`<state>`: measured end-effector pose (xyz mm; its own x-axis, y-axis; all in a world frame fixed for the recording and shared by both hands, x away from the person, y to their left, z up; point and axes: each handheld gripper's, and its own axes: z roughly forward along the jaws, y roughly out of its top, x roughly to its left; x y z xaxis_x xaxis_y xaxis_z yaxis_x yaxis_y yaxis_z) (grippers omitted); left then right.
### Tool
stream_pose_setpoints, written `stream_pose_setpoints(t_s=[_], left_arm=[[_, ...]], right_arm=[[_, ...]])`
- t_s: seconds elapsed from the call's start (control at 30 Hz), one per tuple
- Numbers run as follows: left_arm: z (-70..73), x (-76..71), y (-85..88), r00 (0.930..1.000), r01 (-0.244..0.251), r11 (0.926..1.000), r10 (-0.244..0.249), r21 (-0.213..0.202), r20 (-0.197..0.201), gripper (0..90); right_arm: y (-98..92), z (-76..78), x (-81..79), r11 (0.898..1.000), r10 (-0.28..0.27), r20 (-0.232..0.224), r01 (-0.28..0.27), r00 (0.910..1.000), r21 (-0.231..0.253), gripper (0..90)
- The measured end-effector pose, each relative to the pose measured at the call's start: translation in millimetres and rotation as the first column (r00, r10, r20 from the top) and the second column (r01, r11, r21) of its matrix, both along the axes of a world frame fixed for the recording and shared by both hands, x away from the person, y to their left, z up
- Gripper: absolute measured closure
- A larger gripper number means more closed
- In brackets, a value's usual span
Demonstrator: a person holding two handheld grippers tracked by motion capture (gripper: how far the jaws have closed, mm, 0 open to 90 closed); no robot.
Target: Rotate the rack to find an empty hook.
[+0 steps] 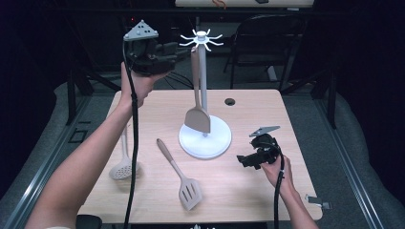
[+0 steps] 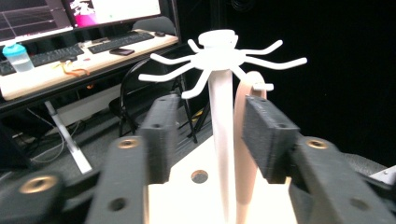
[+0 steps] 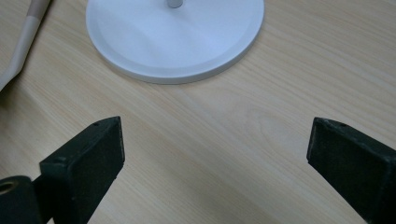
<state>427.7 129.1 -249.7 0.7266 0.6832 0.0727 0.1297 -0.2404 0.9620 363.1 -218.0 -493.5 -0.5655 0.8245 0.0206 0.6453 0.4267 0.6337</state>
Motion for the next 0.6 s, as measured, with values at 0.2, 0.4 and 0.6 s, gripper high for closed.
stream_pose_setpoints(t_s=[0.2,0.4,0.6], left_arm=[[-10.5,-5.6,11.4,0.9996,-0.01,0.9999,0.009,-0.005,-0.026,39.0],[-31.1,-12.6,25.4,0.9978,-0.021,0.9997,0.02,-0.01,-0.062,25.2],[-67.0,-18.4,41.0,0.9904,-0.037,0.9993,0.037,-0.005,-0.133,15.6]], right_arm=[[2.7,0.5,-0.7,1.0,0.012,-0.002,-0.012,0.9999,0.005,3.5],[6.6,1.8,-2.6,1.0,0.028,0.0,-0.028,0.9996,0.008,4.7],[12.9,2.9,-5.0,0.999,0.047,-0.008,-0.047,0.9989,0.009,4.5]])
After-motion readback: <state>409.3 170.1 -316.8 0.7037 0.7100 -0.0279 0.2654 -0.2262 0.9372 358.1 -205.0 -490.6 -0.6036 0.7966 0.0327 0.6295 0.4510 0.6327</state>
